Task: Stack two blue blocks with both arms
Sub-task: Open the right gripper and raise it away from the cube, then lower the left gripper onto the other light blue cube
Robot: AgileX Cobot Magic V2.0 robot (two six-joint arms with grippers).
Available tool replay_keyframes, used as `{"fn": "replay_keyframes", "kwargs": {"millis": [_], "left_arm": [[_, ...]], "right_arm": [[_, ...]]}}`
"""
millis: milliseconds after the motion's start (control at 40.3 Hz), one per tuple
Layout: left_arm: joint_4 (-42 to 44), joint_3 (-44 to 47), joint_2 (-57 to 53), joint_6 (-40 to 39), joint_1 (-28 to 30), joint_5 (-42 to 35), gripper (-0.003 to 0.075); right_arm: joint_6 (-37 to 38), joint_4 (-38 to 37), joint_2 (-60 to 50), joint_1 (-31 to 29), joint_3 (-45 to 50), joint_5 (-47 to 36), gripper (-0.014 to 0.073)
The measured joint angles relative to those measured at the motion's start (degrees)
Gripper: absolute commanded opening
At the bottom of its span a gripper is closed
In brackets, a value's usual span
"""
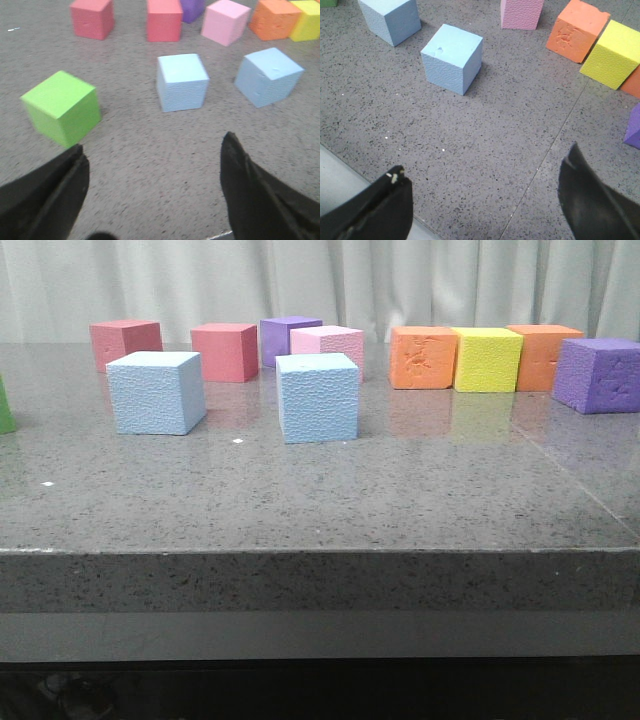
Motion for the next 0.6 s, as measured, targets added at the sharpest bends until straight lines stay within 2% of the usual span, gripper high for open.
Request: {"fn": "replay_keyframes", "kwargs": {"millis": [199, 323, 397, 472, 522, 596], "left_arm": [[-3.3, -6.9, 8.8, 6.4, -1.8, -0.6, 0.0622], [-2.9, -12.0, 15.6, 8.5, -7.9, -0.8, 0.0622], [0.2, -14.5, 18.9, 8.1, -12.7, -0.8, 0.0622], [5.8, -16.6, 21.4, 3.6, -16.6, -0.8, 0.0622], [12.8, -18.4, 23.3, -4.3, -19.1, -0.8, 0.0622], [27.6, -21.8, 26.8, -20.3, -22.4, 1.4, 0.0622]], "right_arm": [[-0.2, 0.1, 0.0, 0.0, 0.0, 0.0, 0.0599], [-0.2, 0.1, 0.0, 0.0, 0.0, 0.0, 0.0599], [-0.2, 0.1, 0.0, 0.0, 0.0, 0.0, 0.0599], [-0.3, 0.1, 0.0, 0.0, 0.0, 0.0, 0.0599], [-0.3, 0.1, 0.0, 0.0, 0.0, 0.0, 0.0599], [-0.3, 0.1, 0.0, 0.0, 0.0, 0.0, 0.0599]]}}
